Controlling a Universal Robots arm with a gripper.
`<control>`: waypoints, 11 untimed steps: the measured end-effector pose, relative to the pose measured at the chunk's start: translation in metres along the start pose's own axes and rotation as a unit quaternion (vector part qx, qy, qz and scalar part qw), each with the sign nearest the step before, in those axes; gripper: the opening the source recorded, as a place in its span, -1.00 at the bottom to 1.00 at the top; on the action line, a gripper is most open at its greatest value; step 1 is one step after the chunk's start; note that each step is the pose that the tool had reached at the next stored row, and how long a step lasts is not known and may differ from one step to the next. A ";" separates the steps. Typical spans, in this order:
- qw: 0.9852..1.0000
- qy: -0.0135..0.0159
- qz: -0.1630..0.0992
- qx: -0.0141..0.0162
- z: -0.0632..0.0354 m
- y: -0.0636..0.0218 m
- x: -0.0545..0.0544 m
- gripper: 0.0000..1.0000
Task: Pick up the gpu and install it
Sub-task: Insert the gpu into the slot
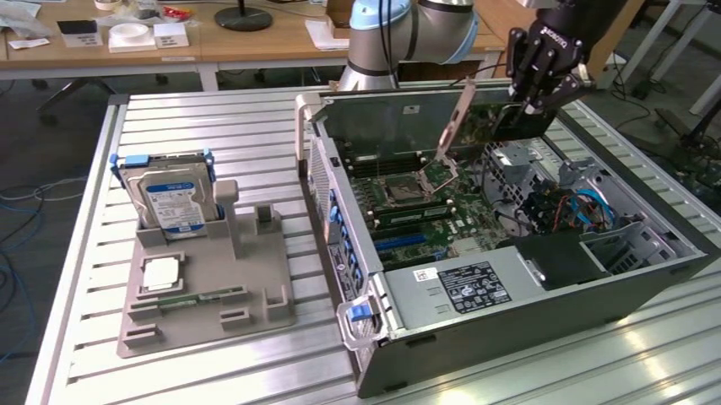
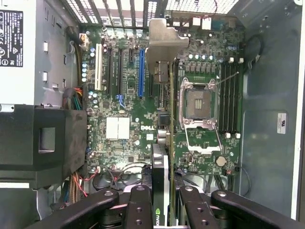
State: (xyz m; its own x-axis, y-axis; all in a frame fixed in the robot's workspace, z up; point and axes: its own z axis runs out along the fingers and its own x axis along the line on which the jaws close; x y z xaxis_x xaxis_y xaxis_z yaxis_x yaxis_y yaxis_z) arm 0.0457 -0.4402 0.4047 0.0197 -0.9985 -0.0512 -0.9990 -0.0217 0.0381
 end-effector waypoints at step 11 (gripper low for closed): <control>1.000 0.009 0.000 0.006 0.0051 0.0093 -0.001 -0.47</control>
State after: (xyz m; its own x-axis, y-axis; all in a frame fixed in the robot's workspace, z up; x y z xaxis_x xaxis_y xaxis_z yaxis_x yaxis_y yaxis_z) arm 0.0362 -0.4394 0.4000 0.0205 -0.9993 -0.0328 -0.9994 -0.0214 0.0261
